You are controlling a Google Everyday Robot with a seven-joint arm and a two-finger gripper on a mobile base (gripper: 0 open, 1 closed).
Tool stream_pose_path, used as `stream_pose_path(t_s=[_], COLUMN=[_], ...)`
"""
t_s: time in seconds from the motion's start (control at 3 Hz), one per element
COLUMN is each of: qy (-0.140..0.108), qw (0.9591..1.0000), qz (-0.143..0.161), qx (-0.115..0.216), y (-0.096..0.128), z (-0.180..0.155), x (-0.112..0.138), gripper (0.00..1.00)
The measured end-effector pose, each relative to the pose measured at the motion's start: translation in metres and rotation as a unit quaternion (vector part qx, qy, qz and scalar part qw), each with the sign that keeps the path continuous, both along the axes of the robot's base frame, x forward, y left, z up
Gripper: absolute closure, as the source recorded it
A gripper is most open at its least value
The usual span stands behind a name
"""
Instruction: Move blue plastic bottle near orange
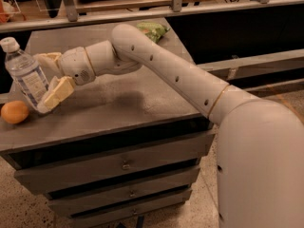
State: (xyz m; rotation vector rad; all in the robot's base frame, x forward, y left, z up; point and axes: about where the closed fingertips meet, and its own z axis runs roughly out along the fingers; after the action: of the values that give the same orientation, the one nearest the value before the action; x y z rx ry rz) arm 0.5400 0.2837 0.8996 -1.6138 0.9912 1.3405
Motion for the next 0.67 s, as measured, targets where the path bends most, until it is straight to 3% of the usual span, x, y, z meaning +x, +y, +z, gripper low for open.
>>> stream_pose_path(t_s=[0.33,0.67], qy=[0.000,-0.014], qw=[1.0000,0.9993], qz=[0.000,-0.035], qx=[0.000,-0.003], y=[0.000,-0.031], z=[0.000,0.011], x=[0.000,0.016], gripper=[0.00,0.00])
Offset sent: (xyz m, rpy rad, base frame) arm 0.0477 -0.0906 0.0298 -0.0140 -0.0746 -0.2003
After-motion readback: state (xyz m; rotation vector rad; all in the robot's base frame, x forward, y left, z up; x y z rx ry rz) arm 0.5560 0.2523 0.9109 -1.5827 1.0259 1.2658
